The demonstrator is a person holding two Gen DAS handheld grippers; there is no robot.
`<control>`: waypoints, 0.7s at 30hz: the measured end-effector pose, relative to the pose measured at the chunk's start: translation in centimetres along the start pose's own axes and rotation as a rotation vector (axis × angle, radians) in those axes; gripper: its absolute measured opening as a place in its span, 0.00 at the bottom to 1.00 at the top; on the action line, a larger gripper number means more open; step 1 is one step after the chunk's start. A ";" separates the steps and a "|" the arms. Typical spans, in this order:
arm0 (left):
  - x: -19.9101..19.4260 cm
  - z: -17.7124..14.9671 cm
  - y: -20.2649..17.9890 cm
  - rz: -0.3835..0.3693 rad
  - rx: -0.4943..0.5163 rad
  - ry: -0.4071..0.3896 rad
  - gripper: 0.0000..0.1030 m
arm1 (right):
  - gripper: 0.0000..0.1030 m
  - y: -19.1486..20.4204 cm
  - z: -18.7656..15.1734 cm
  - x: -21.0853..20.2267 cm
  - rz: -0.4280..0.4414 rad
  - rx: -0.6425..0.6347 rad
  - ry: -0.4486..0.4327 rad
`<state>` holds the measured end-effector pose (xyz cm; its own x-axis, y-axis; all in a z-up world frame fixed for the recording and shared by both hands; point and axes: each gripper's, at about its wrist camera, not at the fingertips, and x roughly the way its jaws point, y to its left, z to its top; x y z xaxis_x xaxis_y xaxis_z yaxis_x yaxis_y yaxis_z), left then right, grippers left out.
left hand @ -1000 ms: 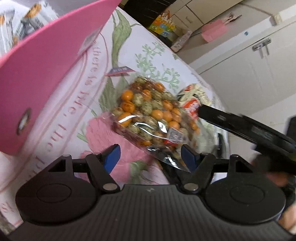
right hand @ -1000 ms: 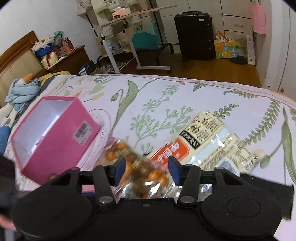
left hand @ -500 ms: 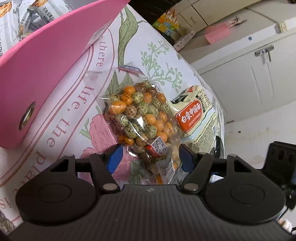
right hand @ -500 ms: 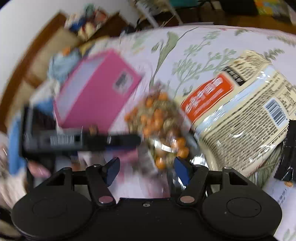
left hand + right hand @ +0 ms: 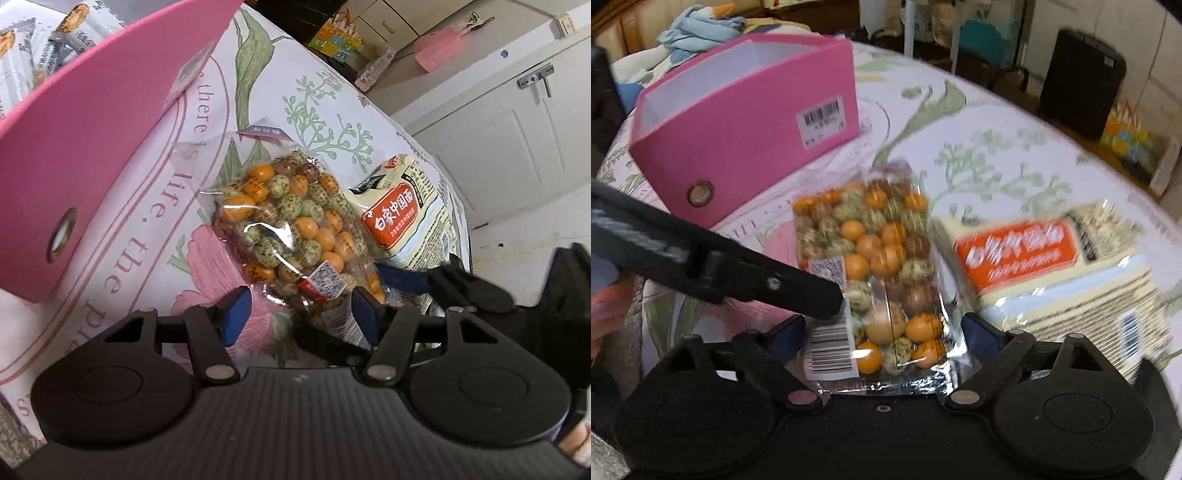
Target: Organize snacks
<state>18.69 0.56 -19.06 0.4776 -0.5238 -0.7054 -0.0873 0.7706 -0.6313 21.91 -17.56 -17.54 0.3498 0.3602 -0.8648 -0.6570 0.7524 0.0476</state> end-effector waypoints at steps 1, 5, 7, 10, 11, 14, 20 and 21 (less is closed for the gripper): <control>0.1 0.0 -0.1 -0.005 0.002 -0.001 0.57 | 0.95 -0.1 -0.1 0.2 0.011 0.022 -0.005; 0.4 -0.1 -0.4 -0.003 0.020 -0.006 0.57 | 0.88 1.1 -0.2 0.6 -0.032 -0.005 -0.038; 0.4 -0.1 -0.6 -0.016 0.034 -0.011 0.57 | 0.84 1.2 0.2 0.1 -0.054 0.014 -0.050; 0.4 -0.3 -1.0 -0.045 0.049 0.009 0.55 | 0.80 1.9 0.7 -0.2 -0.088 -0.001 -0.034; 0.3 -0.3 -1.1 -0.059 0.044 0.014 0.55 | 0.79 2.1 0.8 -0.2 -0.097 0.004 -0.024; 0.2 -0.1 -1.0 -0.073 0.036 0.052 0.55 | 0.78 2.7 0.9 -0.4 -0.121 0.024 0.002; -0.3 0.4 -0.6 -0.102 -0.020 0.151 0.55 | 0.78 4.3 1.1 -1.4 -0.154 0.005 0.047; -0.4 0.4 -0.4 -0.103 -0.036 0.172 0.55 | 0.78 4.5 1.0 -1.6 -0.153 -0.002 0.056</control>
<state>18.91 0.55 -18.38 0.3299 -0.6554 -0.6794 -0.0784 0.6981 -0.7116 19.05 -14.14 -15.43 0.4082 0.2096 -0.8885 -0.6002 0.7949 -0.0882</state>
